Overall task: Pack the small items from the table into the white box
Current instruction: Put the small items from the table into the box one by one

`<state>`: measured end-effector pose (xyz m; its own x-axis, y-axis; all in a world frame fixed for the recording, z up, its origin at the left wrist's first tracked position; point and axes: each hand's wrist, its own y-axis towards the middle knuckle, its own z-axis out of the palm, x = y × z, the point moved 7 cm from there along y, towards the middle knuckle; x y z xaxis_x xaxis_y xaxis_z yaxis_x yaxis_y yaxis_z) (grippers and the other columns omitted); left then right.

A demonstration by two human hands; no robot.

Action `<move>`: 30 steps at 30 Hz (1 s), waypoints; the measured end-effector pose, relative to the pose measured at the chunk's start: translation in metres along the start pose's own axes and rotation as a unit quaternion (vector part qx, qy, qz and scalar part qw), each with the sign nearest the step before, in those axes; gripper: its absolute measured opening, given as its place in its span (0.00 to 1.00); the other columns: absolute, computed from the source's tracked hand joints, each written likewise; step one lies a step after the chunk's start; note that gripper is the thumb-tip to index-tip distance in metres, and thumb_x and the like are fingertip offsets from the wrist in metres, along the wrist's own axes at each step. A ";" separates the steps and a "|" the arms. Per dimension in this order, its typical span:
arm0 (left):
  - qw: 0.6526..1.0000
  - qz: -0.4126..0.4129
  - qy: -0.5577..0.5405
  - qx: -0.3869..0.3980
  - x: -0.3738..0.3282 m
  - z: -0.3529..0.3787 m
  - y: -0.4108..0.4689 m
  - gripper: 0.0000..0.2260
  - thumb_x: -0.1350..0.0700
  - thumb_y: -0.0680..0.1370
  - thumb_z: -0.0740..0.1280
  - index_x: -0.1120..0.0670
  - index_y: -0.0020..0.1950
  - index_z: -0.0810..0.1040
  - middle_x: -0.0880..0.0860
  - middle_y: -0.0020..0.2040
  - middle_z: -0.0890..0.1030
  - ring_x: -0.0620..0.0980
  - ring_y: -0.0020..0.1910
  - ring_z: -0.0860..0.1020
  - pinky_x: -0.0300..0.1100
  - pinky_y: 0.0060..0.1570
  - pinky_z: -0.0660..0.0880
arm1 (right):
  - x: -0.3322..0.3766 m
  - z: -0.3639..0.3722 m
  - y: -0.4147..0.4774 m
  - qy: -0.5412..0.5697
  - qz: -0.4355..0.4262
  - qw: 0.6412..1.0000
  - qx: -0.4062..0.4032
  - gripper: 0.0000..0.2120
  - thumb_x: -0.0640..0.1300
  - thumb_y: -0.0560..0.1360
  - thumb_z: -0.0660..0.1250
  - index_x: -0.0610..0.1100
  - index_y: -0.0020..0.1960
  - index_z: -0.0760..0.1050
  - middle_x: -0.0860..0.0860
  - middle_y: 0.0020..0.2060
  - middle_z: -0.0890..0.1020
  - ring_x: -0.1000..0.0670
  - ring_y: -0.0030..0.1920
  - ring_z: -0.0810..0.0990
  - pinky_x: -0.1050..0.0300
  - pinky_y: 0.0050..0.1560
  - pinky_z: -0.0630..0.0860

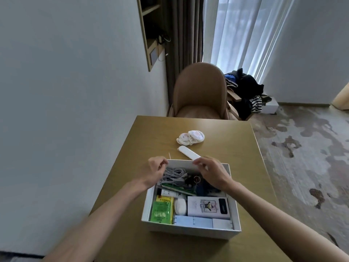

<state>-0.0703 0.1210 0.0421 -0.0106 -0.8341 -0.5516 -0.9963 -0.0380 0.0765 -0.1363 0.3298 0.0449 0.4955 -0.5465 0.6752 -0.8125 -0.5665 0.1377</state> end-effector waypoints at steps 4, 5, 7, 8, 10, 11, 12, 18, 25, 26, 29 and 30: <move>0.999 -0.027 0.001 -0.041 0.010 -0.004 0.031 0.07 0.59 0.79 0.62 0.49 0.49 0.78 0.43 0.40 0.77 0.38 0.35 0.74 0.29 0.29 0.66 | -0.029 -0.022 0.033 -0.030 0.061 0.997 -0.022 0.12 0.39 0.76 0.64 0.47 0.55 0.82 0.50 0.49 0.83 0.51 0.44 0.79 0.54 0.48 0.76; 0.998 -0.042 -0.001 -0.047 0.016 -0.006 0.040 0.07 0.59 0.79 0.62 0.50 0.49 0.78 0.44 0.40 0.77 0.38 0.35 0.74 0.28 0.29 0.64 | -0.036 -0.023 0.043 -0.039 0.079 0.996 -0.017 0.12 0.39 0.76 0.64 0.46 0.55 0.82 0.49 0.50 0.84 0.51 0.44 0.79 0.55 0.48 0.75; 0.997 -0.069 -0.005 -0.043 0.030 -0.004 0.057 0.07 0.59 0.79 0.62 0.51 0.50 0.78 0.47 0.42 0.79 0.41 0.36 0.74 0.32 0.29 0.66 | -0.052 -0.018 0.063 -0.056 0.122 0.991 0.010 0.14 0.39 0.74 0.64 0.46 0.57 0.81 0.48 0.53 0.83 0.50 0.46 0.79 0.56 0.49 0.74; 0.996 -0.084 -0.009 -0.032 0.039 -0.002 0.066 0.07 0.59 0.79 0.62 0.52 0.50 0.78 0.48 0.43 0.79 0.43 0.37 0.75 0.34 0.31 0.69 | -0.061 -0.011 0.073 -0.066 0.147 0.986 0.034 0.15 0.40 0.73 0.64 0.46 0.58 0.80 0.49 0.55 0.83 0.49 0.49 0.79 0.56 0.52 0.75; 0.993 -0.117 -0.009 0.011 0.056 0.007 0.082 0.06 0.58 0.79 0.61 0.51 0.52 0.77 0.49 0.46 0.79 0.46 0.39 0.76 0.39 0.34 0.73 | -0.080 0.005 0.091 -0.089 0.194 0.972 0.093 0.17 0.42 0.73 0.64 0.47 0.62 0.78 0.49 0.58 0.81 0.48 0.56 0.79 0.53 0.57 0.76; 0.991 -0.130 -0.006 0.041 0.065 0.014 0.090 0.07 0.57 0.79 0.61 0.51 0.53 0.77 0.49 0.46 0.78 0.45 0.39 0.76 0.39 0.34 0.73 | -0.089 0.014 0.098 -0.102 0.215 0.963 0.124 0.18 0.43 0.73 0.64 0.47 0.63 0.77 0.49 0.60 0.81 0.48 0.58 0.78 0.52 0.58 0.76; 0.988 -0.138 -0.004 0.075 0.072 0.022 0.097 0.07 0.55 0.78 0.61 0.50 0.54 0.77 0.48 0.47 0.78 0.43 0.39 0.76 0.38 0.33 0.71 | -0.098 0.024 0.105 -0.115 0.230 0.954 0.155 0.18 0.44 0.74 0.65 0.47 0.64 0.76 0.49 0.60 0.80 0.47 0.59 0.78 0.52 0.58 0.75; 0.960 -0.149 -0.020 0.236 0.112 0.081 0.128 0.08 0.53 0.78 0.65 0.50 0.56 0.77 0.49 0.54 0.78 0.47 0.51 0.76 0.39 0.49 0.72 | -0.109 0.077 0.134 -0.156 0.183 0.940 0.242 0.16 0.41 0.73 0.70 0.49 0.61 0.77 0.52 0.57 0.81 0.49 0.57 0.78 0.52 0.56 0.76; 0.961 -0.073 0.069 0.257 0.132 0.119 0.147 0.08 0.48 0.74 0.69 0.47 0.51 0.76 0.47 0.51 0.77 0.49 0.51 0.76 0.45 0.49 0.74 | -0.101 0.125 0.138 -0.338 0.007 0.862 0.379 0.07 0.42 0.76 0.64 0.45 0.53 0.78 0.48 0.49 0.82 0.46 0.48 0.81 0.55 0.38 0.72; 0.962 -0.059 0.084 0.253 0.130 0.120 0.149 0.07 0.48 0.75 0.69 0.47 0.49 0.75 0.47 0.50 0.77 0.49 0.50 0.76 0.44 0.46 0.73 | -0.101 0.126 0.139 -0.352 0.001 0.853 0.386 0.07 0.43 0.76 0.64 0.45 0.52 0.78 0.48 0.49 0.82 0.46 0.47 0.81 0.55 0.37 0.71; 0.961 -0.044 0.095 0.255 0.130 0.120 0.149 0.05 0.49 0.76 0.67 0.49 0.49 0.75 0.48 0.51 0.77 0.49 0.50 0.75 0.43 0.47 0.72 | -0.103 0.124 0.138 -0.371 0.000 0.839 0.398 0.07 0.44 0.75 0.65 0.43 0.50 0.78 0.47 0.46 0.82 0.45 0.43 0.81 0.55 0.34 0.70; 0.961 -0.045 0.095 0.256 0.130 0.120 0.148 0.06 0.50 0.76 0.67 0.50 0.50 0.75 0.49 0.51 0.77 0.49 0.50 0.75 0.43 0.47 0.72 | -0.105 0.122 0.138 -0.361 0.014 0.846 0.392 0.06 0.44 0.75 0.64 0.44 0.49 0.77 0.47 0.44 0.82 0.45 0.41 0.80 0.56 0.32 0.69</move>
<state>-0.2296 0.0730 -0.1174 0.0449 -0.9271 -0.3722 -0.9037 0.1211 -0.4107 -0.2630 0.2340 -0.0951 0.7683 -0.6400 0.0129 -0.5136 -0.6283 -0.5843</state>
